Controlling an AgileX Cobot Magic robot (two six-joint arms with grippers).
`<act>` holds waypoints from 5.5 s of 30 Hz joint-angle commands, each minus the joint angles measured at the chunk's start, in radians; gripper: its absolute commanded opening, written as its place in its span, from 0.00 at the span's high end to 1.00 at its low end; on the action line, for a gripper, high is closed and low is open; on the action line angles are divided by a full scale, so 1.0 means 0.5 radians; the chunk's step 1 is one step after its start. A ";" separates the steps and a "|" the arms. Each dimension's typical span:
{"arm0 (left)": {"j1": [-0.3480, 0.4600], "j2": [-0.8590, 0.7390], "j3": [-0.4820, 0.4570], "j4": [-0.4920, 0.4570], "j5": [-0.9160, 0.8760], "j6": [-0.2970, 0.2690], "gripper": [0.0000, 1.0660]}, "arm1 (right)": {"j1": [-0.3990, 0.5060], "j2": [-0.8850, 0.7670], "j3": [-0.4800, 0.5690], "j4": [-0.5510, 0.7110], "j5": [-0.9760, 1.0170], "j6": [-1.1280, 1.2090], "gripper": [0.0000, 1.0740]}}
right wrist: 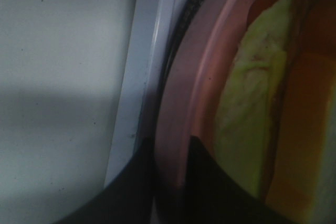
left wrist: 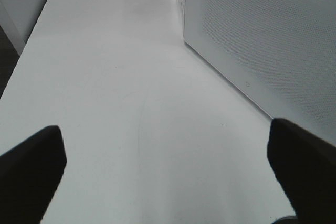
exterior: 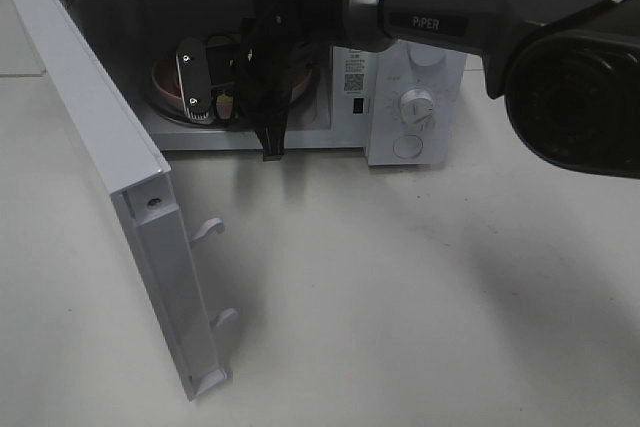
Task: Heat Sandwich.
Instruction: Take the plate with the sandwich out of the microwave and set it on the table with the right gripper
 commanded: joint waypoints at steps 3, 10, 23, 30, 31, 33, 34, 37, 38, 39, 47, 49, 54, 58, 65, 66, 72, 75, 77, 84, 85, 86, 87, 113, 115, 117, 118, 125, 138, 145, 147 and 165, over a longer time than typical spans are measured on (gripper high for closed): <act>0.006 -0.042 0.008 -0.006 -0.024 0.004 0.02 | -0.016 -0.078 0.098 0.070 0.022 0.004 1.00; 0.006 -0.042 0.008 -0.006 -0.024 0.004 0.02 | -0.016 -0.238 0.394 0.066 -0.208 -0.098 1.00; 0.006 -0.042 0.008 -0.006 -0.024 0.004 0.02 | -0.014 -0.528 0.826 0.076 -0.374 -0.208 1.00; 0.006 -0.042 0.008 -0.006 -0.024 0.004 0.02 | -0.008 -0.664 0.970 0.076 -0.374 -0.208 1.00; 0.006 -0.042 0.008 -0.006 -0.024 0.004 0.02 | -0.008 -0.664 0.970 0.076 -0.374 -0.208 1.00; 0.006 -0.042 0.008 -0.006 -0.024 0.004 0.02 | -0.008 -0.712 1.024 0.076 -0.372 -0.208 0.99; 0.006 -0.042 0.008 -0.006 -0.024 0.004 0.02 | -0.008 -0.728 1.042 0.076 -0.372 -0.208 0.99; 0.006 -0.042 0.008 -0.006 -0.024 0.004 0.02 | -0.008 -0.778 1.094 0.076 -0.366 -0.208 0.99; 0.006 -0.042 0.008 -0.006 -0.024 0.004 0.02 | -0.008 -0.792 1.110 0.076 -0.366 -0.208 0.99; 0.006 -0.042 0.008 -0.006 -0.024 0.004 0.02 | 0.004 -0.812 1.132 0.076 -0.366 -0.208 0.99; 0.006 -0.042 0.008 -0.006 -0.024 0.004 0.02 | 0.036 -0.940 1.292 0.074 -0.356 -0.208 0.99; 0.006 -0.042 0.008 -0.006 -0.024 0.004 0.02 | 0.038 -0.950 1.310 0.074 -0.356 -0.208 0.99; 0.006 -0.042 0.008 -0.006 -0.024 0.004 0.02 | 0.038 -1.044 1.394 0.070 -0.362 -0.208 0.99; 0.006 -0.042 0.008 -0.006 -0.024 0.004 0.02 | 0.038 -1.122 1.484 0.068 -0.364 -0.208 0.99; 0.006 -0.042 0.008 -0.006 -0.024 0.004 0.02 | 0.038 -1.306 1.698 0.056 -0.412 -0.250 0.99; 0.006 -0.042 0.008 -0.006 -0.024 0.004 0.02 | 0.038 -1.334 1.728 0.056 -0.418 -0.262 0.99; 0.006 -0.042 0.008 -0.006 -0.024 0.004 0.02 | 0.038 -1.488 1.910 0.052 -0.458 -0.348 0.99; 0.006 -0.042 0.008 -0.006 -0.024 0.004 0.02 | 0.038 -1.570 2.020 0.042 -0.492 -0.414 0.99; 0.006 -0.042 0.008 -0.006 -0.024 0.004 0.02 | 0.038 -1.656 2.138 0.002 -0.536 -0.432 0.99; 0.006 -0.042 0.008 -0.006 -0.024 0.004 0.02 | 0.038 -1.828 2.354 0.000 -0.624 -0.434 0.99; 0.006 -0.042 0.008 -0.006 -0.024 0.004 0.02 | 0.038 -1.858 2.378 0.000 -0.626 -0.434 0.99; 0.006 -0.042 0.008 -0.006 -0.024 0.004 0.02 | 0.038 -1.916 2.438 0.000 -0.626 -0.434 0.99; 0.006 -0.042 0.008 -0.006 -0.024 0.004 0.02 | 0.038 -1.916 2.438 0.000 -0.626 -0.434 0.99; 0.006 -0.042 0.008 -0.006 -0.024 0.004 0.02 | 0.038 -2.736 3.008 -0.368 -0.310 -0.236 0.99; 0.006 -0.042 0.008 -0.006 -0.024 0.004 0.02 | 0.038 -2.762 3.020 -0.368 -0.296 -0.236 0.99; 0.006 -0.042 0.008 -0.006 -0.024 0.004 0.02 | 0.038 -2.844 3.054 -0.364 -0.230 -0.224 0.99; 0.006 -0.042 0.008 -0.006 -0.024 0.004 0.02 | 0.038 -2.874 3.062 -0.364 -0.214 -0.202 0.99; 0.006 -0.042 0.008 -0.006 -0.024 0.004 0.02 | 0.038 -3.014 3.086 -0.366 -0.046 -0.152 0.99; 0.006 -0.042 0.008 -0.006 -0.024 0.004 0.02 | 0.038 -3.130 3.086 -0.612 0.210 0.296 0.98; 0.006 -0.042 0.008 -0.006 -0.024 0.004 0.02 | 0.038 -3.130 3.086 -0.816 0.362 0.688 0.98; 0.006 -0.042 0.008 -0.006 -0.024 0.004 0.02 | 0.038 -3.130 3.086 -0.836 0.394 0.744 0.98; 0.006 -0.042 0.008 -0.006 -0.024 0.004 0.02 | 0.038 -2.752 3.084 -1.242 0.944 2.090 0.97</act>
